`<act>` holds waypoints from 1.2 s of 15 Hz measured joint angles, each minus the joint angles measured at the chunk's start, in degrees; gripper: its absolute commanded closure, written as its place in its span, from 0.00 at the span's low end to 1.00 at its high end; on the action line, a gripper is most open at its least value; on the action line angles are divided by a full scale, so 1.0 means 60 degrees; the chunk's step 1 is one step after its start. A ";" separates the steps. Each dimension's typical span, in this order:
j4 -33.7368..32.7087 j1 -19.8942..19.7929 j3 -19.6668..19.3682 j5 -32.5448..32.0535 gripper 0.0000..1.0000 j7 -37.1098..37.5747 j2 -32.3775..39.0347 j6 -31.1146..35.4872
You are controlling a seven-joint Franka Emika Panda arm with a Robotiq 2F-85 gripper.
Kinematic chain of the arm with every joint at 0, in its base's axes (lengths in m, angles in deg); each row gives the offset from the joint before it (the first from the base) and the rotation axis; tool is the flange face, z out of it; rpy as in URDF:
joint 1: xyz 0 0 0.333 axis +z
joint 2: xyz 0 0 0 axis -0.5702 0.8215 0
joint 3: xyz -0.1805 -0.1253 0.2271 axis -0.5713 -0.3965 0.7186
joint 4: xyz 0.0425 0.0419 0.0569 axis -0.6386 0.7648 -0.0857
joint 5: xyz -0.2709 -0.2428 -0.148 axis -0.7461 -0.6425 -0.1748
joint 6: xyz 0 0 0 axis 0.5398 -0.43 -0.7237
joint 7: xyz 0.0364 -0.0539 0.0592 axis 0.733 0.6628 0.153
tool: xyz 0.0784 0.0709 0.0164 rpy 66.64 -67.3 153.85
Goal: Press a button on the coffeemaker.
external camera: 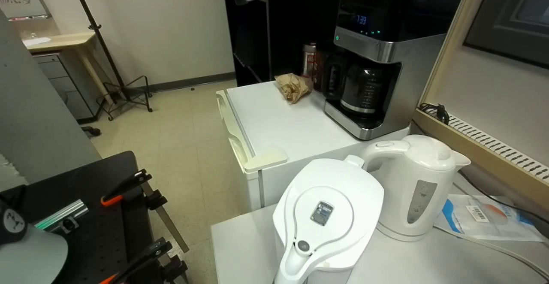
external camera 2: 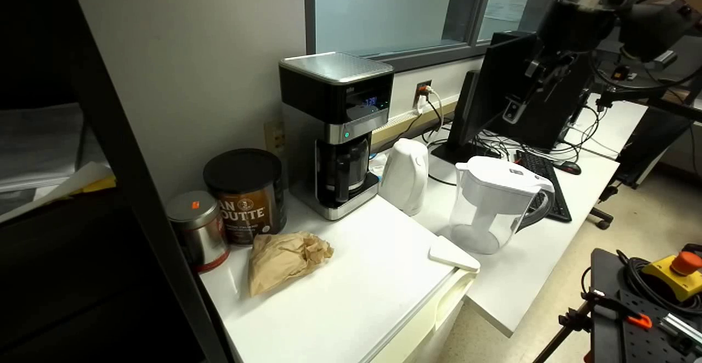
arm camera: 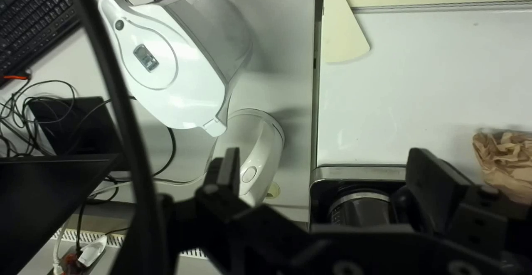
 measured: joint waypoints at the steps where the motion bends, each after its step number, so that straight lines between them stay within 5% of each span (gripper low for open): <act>1: -0.0004 0.0040 0.0009 -0.0179 0.00 0.0000 0.0067 0.0000; 4: -0.0086 0.0153 0.0099 -0.0949 0.00 0.0000 0.0417 0.0000; 5: -0.0144 0.0199 0.0131 -0.1239 0.25 0.0000 0.0581 0.0000; 7: -0.0342 0.0274 0.0190 -0.1923 0.32 0.0005 0.0976 0.0006; 15: -0.1507 0.0582 0.0056 -0.4519 0.94 0.0008 0.2847 0.0843; 18: -0.2006 0.0724 -0.0165 -0.5177 1.00 0.0010 0.3573 0.1358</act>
